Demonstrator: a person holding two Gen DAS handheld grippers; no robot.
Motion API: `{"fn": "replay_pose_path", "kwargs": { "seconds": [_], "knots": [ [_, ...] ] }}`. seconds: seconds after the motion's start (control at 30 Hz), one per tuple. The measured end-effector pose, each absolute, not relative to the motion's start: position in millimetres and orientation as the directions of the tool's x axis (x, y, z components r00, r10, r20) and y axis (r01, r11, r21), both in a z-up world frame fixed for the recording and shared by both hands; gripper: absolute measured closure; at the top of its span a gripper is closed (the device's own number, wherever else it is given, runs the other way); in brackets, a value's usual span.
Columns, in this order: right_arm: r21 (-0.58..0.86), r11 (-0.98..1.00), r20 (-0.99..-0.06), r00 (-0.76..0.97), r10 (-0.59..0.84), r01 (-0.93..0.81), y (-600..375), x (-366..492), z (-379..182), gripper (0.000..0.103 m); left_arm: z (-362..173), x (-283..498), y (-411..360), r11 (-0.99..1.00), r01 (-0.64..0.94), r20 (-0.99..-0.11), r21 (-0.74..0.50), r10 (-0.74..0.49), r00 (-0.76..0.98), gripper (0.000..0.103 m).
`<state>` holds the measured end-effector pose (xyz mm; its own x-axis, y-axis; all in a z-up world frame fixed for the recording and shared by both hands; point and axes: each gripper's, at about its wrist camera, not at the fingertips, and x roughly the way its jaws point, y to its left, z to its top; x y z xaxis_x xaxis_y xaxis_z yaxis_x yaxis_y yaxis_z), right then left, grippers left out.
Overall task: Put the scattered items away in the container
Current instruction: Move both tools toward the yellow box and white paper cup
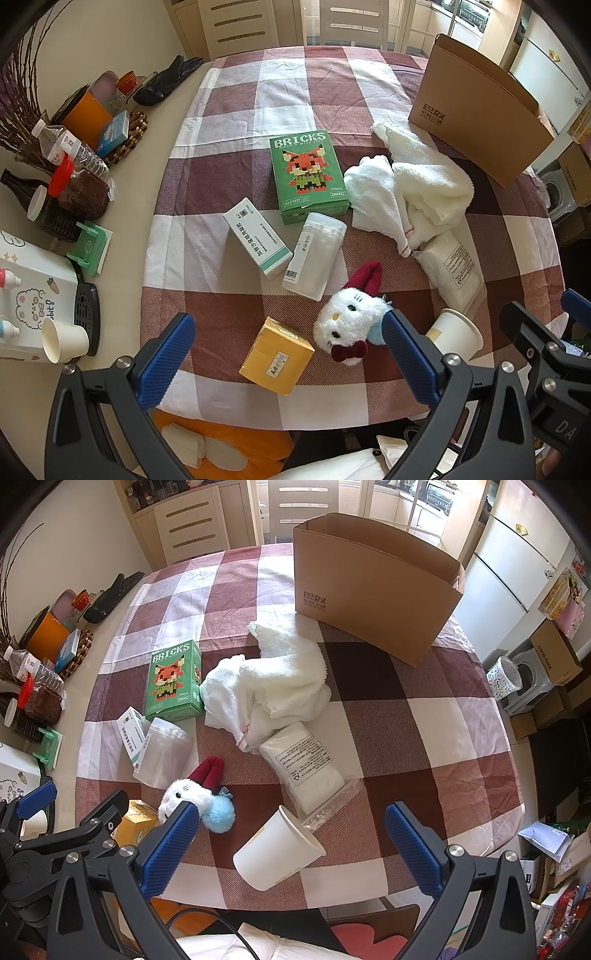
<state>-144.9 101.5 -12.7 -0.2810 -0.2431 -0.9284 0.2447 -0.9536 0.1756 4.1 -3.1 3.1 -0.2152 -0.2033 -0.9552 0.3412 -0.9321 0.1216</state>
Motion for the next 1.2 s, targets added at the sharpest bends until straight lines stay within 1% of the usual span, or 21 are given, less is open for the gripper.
{"fn": "replay_pose_path", "kwargs": {
  "seconds": [0.57, 0.67, 0.8, 0.83, 0.87, 1.03, 1.13, 1.2],
  "knots": [
    [0.169, -0.965, -0.93, -0.292, -0.224, 0.202, 102.4, -145.7, -11.6, 0.0, 3.1, 3.9, -2.8, -0.921, 0.367, -0.954, 0.127, -0.215, -0.208, 0.001],
    [0.163, -0.976, -0.932, -0.302, -0.2, 0.143, 103.0, -146.6, -11.4, 0.0, 3.0, 4.0, -2.6, -0.919, 0.372, -0.954, 0.129, -0.218, -0.208, 0.001],
    [0.162, -0.978, -0.932, -0.304, -0.196, 0.132, 103.2, -146.7, -11.3, 0.0, 3.3, 4.4, -2.9, -0.917, 0.377, -0.954, 0.129, -0.219, -0.206, 0.001],
    [0.161, -0.979, -0.933, -0.306, -0.192, 0.124, 103.1, -146.8, -11.3, 0.0, 3.6, 4.5, -2.9, -0.903, 0.409, -0.953, 0.133, -0.23, -0.198, 0.002],
    [0.161, -0.98, -0.933, -0.307, -0.19, 0.119, 103.2, -146.9, -11.0, 0.0, 3.1, 3.9, -2.6, -0.826, 0.544, -0.949, 0.149, -0.273, -0.155, 0.002],
    [0.158, -0.984, -0.934, -0.312, -0.177, 0.084, 104.3, -147.7, -11.0, 0.0, 3.3, 4.5, -2.9, -0.821, 0.552, -0.95, 0.148, -0.273, -0.151, 0.002],
    [0.155, -0.985, -0.933, -0.316, -0.17, 0.071, 104.4, -148.0, -10.6, 0.0, 4.6, 4.0, -4.3, -0.778, 0.61, -0.949, 0.151, -0.287, -0.132, 0.002],
    [0.152, -0.986, -0.933, -0.32, -0.165, 0.066, 105.0, -148.5, -10.2, 0.0, 4.8, 4.6, -5.4, -0.774, 0.616, -0.951, 0.146, -0.282, -0.129, 0.002]
  ]
}}
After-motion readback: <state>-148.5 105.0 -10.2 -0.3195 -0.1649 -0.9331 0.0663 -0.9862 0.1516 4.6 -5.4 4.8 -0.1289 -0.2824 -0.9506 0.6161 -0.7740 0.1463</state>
